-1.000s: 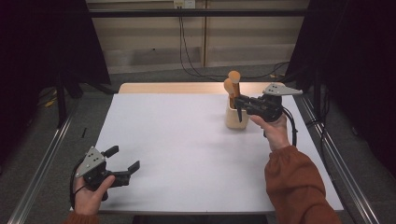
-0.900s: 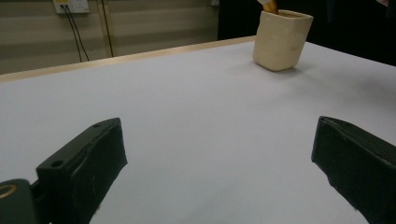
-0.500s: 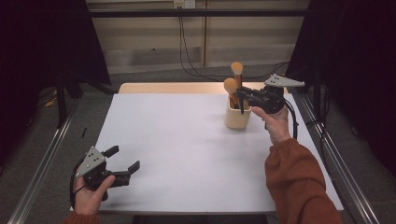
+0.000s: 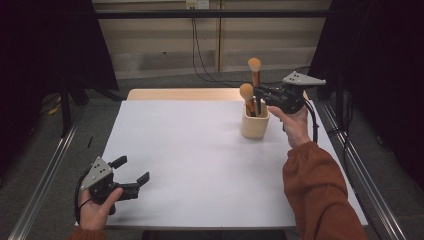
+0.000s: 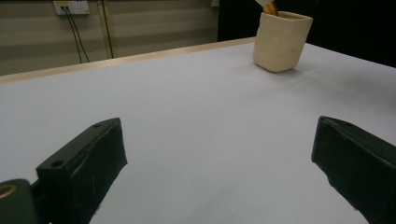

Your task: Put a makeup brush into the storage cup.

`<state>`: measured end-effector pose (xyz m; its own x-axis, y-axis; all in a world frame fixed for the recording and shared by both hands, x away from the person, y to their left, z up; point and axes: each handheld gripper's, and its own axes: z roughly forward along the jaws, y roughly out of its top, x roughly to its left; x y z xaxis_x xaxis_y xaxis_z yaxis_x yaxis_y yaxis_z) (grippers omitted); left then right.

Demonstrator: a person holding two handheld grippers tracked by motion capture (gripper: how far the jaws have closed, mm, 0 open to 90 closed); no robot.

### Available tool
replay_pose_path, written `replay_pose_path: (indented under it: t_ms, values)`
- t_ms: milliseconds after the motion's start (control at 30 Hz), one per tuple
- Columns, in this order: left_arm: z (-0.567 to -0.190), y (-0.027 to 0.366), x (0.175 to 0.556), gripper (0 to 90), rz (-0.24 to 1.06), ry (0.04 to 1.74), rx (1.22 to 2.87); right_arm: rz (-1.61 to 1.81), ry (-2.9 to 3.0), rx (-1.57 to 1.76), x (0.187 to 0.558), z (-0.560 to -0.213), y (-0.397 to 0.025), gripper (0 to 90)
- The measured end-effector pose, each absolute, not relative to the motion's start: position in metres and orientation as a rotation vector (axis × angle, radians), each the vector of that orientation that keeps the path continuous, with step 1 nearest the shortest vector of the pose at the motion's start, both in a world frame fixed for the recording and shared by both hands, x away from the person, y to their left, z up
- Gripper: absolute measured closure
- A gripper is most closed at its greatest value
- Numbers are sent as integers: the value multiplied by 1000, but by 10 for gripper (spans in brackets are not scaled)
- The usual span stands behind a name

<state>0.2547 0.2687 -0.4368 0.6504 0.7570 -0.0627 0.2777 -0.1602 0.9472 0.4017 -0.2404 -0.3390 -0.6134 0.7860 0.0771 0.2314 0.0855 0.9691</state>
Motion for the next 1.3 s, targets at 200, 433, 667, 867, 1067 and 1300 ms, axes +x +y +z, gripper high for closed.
replay_pose_path:
  t_ms: [200,433,667,867,1067,1300]
  values:
    - [-437,269,255,28,525,844,1730,1551,1878,1010,408,-335,-242,753]
    - [-437,269,255,29,524,841,1728,1541,1866,1016,416,-331,-244,753]
    - [-436,269,254,28,526,842,1726,1535,1859,1024,424,-333,-244,753]
    - [-436,269,254,29,527,840,1727,1519,1861,1030,429,-339,-244,753]
    - [-436,269,254,28,527,838,1728,1516,1862,1037,430,-343,-244,753]
    - [-436,269,254,29,527,840,1729,1503,1860,1048,431,-347,-245,753]
